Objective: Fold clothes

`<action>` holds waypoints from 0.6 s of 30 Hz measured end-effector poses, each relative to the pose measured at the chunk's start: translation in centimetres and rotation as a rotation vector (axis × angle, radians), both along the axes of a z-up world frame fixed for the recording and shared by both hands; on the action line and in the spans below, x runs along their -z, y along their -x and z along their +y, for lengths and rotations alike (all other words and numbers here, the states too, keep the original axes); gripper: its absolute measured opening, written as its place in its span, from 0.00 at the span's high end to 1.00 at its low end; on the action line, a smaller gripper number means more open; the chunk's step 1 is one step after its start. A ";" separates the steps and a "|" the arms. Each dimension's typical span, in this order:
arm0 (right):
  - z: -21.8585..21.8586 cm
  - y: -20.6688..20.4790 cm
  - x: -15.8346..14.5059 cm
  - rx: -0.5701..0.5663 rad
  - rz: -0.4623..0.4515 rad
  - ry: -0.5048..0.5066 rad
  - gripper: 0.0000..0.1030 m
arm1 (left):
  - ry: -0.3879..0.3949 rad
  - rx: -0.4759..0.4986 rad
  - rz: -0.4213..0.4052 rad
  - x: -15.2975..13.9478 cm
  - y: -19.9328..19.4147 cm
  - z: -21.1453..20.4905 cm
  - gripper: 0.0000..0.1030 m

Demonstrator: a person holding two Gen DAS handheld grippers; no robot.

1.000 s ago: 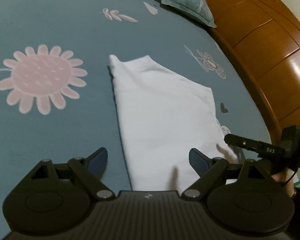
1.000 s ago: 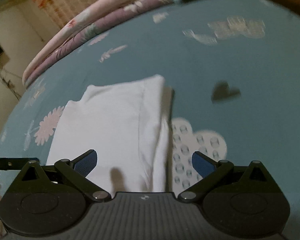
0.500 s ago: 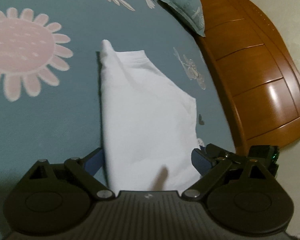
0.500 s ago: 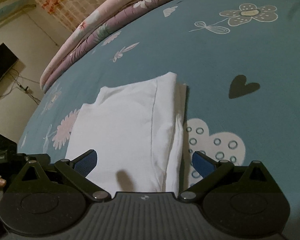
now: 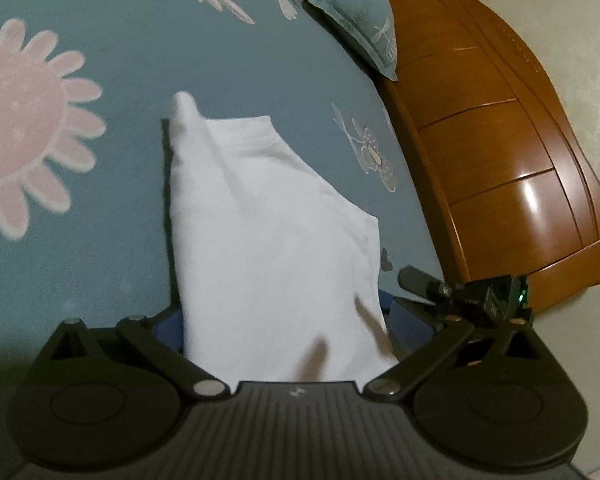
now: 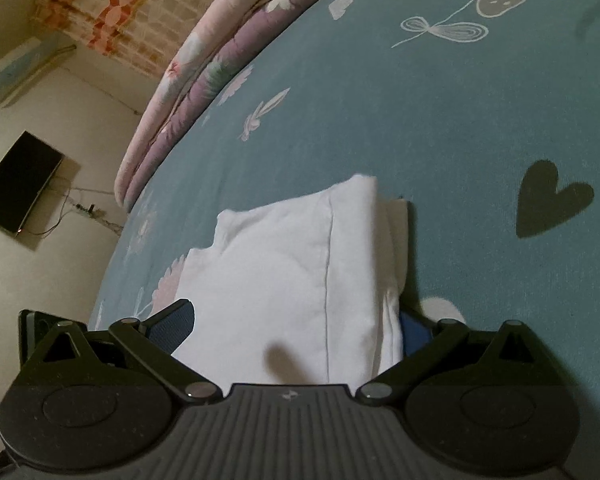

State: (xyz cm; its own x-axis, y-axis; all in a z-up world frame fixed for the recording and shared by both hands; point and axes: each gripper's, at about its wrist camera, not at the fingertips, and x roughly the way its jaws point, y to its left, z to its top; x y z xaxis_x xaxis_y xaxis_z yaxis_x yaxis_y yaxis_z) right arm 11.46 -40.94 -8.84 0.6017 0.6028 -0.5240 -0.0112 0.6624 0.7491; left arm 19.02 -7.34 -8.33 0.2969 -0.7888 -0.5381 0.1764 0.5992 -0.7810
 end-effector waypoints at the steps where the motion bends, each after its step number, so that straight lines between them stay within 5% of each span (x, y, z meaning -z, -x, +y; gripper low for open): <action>1: 0.0 0.7 0.0 -0.005 0.003 -0.015 0.00 | 0.003 -0.006 0.010 0.0 0.5 0.2 0.03; 9: -0.4 5.4 0.6 -0.013 0.025 -0.147 0.00 | 0.044 0.011 0.037 0.8 2.8 1.0 0.03; 18: 0.1 -0.1 0.6 -0.018 0.046 -0.135 0.00 | 0.044 0.016 0.060 0.7 -0.3 -0.9 0.03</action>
